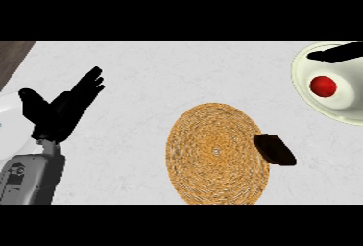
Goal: Pick the tomato from the placemat and place it in the bowl
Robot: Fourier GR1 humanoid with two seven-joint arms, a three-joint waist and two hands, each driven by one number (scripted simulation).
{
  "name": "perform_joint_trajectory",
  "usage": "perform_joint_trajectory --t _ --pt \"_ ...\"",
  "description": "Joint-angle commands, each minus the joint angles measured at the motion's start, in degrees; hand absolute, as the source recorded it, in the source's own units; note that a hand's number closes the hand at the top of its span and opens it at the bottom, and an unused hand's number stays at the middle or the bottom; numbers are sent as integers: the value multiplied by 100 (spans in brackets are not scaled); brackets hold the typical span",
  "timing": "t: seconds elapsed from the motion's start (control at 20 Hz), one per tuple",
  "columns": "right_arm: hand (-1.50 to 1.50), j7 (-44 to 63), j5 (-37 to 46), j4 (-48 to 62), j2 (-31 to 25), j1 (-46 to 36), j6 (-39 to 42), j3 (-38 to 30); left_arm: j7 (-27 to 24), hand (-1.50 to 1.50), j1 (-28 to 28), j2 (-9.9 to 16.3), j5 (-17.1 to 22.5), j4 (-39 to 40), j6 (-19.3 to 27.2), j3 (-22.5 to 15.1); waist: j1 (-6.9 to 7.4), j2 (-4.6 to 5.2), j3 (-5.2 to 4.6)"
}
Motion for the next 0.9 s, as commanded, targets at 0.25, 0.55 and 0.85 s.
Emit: perform_joint_trajectory --t 0.25,0.55,0.85 --pt "-150 -296 -129 162 -540 18 -834 -362 109 0 83 80 106 -25 -95 85 -36 -19 -3" --pt "-150 -902 -363 223 -1215 435 -525 -670 181 0 -46 -32 -6 -4 126 73 -263 -68 3" --pt "-150 -2043 -426 47 -1995 861 867 -679 -96 0 273 225 99 170 -34 410 -413 -160 -11"
